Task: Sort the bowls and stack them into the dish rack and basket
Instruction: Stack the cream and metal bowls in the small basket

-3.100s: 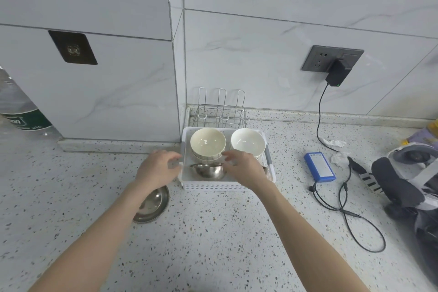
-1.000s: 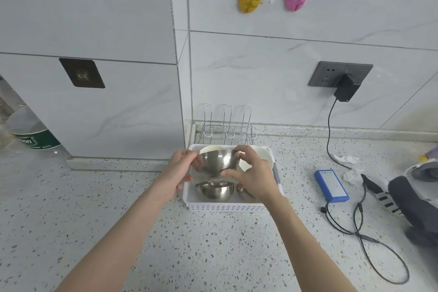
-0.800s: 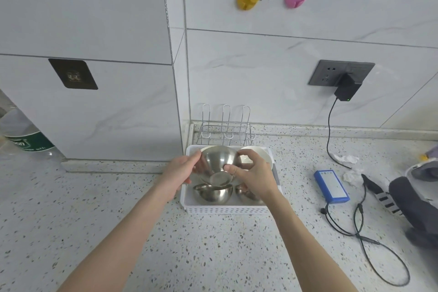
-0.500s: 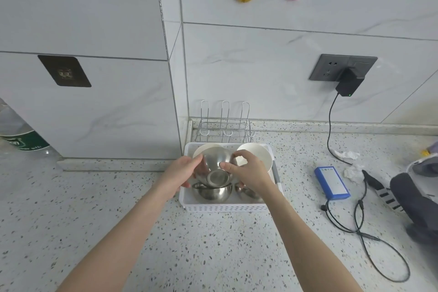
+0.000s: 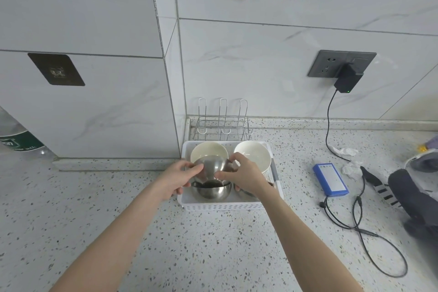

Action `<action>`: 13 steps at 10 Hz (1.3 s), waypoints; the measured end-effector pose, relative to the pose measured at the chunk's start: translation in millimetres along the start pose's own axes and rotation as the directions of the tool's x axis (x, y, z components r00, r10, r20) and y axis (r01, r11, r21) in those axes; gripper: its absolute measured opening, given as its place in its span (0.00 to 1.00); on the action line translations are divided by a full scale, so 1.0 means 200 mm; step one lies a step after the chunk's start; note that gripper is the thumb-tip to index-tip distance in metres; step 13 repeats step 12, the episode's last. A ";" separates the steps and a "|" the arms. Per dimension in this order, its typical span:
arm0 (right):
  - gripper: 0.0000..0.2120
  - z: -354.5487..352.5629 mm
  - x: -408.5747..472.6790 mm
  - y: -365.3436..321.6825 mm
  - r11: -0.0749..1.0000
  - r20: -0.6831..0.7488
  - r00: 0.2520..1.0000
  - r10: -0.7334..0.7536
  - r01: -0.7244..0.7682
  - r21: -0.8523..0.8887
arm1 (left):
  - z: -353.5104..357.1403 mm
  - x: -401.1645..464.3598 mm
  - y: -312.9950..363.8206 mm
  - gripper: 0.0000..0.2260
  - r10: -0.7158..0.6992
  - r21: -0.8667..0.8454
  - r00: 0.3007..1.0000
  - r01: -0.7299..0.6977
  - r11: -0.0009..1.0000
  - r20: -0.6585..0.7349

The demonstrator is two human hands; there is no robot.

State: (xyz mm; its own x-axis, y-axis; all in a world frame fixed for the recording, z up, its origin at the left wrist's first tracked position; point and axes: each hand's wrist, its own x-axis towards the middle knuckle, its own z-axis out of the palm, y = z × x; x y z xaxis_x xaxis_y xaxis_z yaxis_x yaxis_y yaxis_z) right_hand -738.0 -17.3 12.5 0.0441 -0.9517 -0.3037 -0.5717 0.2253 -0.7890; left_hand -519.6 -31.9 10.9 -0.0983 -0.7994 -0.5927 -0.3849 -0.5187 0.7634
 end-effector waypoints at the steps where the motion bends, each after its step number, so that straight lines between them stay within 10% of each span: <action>1: 0.24 0.01 0.00 0.01 0.999 0.002 1.000 -0.009 0.009 -0.038 | 0.00 0.00 -0.01 0.12 0.038 0.009 0.999 -0.038 0.999 0.032; 9: 0.11 0.03 -0.05 0.06 0.968 0.042 0.997 -0.061 0.070 -0.242 | 0.05 -0.02 -0.06 0.05 0.226 0.167 0.974 -0.221 0.961 -0.011; 13: 0.22 0.00 -0.16 0.00 0.971 -0.114 0.993 -0.040 0.012 -0.237 | 0.01 -0.10 -0.08 0.10 0.218 0.090 0.973 -0.210 0.974 -0.082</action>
